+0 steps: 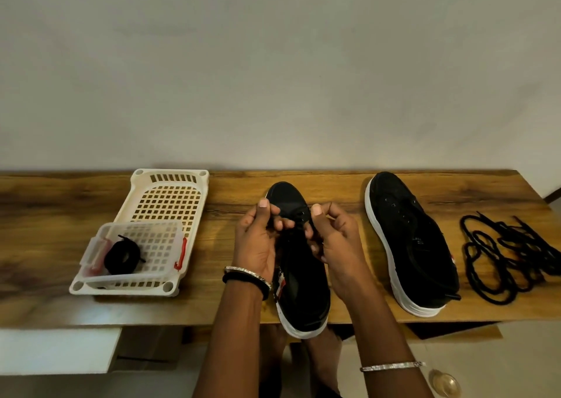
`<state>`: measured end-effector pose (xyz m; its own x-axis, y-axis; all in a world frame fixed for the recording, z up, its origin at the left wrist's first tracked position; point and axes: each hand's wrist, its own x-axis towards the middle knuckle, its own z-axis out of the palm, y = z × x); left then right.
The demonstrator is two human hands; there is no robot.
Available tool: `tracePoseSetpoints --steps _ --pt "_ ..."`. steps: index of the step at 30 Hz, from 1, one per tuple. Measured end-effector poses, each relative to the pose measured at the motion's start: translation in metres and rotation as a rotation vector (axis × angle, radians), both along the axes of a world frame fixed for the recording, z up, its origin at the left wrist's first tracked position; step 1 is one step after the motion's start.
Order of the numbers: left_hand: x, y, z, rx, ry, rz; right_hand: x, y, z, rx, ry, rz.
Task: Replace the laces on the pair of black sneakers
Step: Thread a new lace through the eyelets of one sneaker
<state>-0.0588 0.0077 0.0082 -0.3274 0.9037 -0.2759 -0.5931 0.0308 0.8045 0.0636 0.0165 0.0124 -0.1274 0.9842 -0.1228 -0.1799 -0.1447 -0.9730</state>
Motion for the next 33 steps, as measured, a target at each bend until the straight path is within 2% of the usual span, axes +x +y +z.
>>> tracePoseSetpoints --steps 3,8,11,18,27,30,33 --pt "0.011 0.003 0.001 0.04 -0.044 0.008 -0.004 0.001 -0.003 0.039 0.002 -0.005" --pt "0.009 0.012 -0.018 0.059 0.187 0.066 -0.003 0.007 -0.021 -0.037 -0.065 -0.135" --pt "0.011 0.015 -0.022 0.052 0.26 0.107 -0.006 0.008 -0.029 -0.024 -0.056 -0.196" --pt "0.017 0.014 -0.03 0.029 0.266 0.188 -0.008 0.01 -0.046 -0.01 -0.147 -0.311" --pt "0.014 0.012 -0.031 -0.039 0.287 0.15 -0.002 0.009 -0.04 0.021 -0.224 -0.253" --pt "0.004 0.006 -0.025 -0.029 0.294 0.04 0.007 0.007 -0.024 0.007 -0.163 -0.118" --pt "-0.002 0.002 -0.013 -0.012 0.201 -0.02 0.014 0.005 -0.01 0.031 -0.061 -0.033"
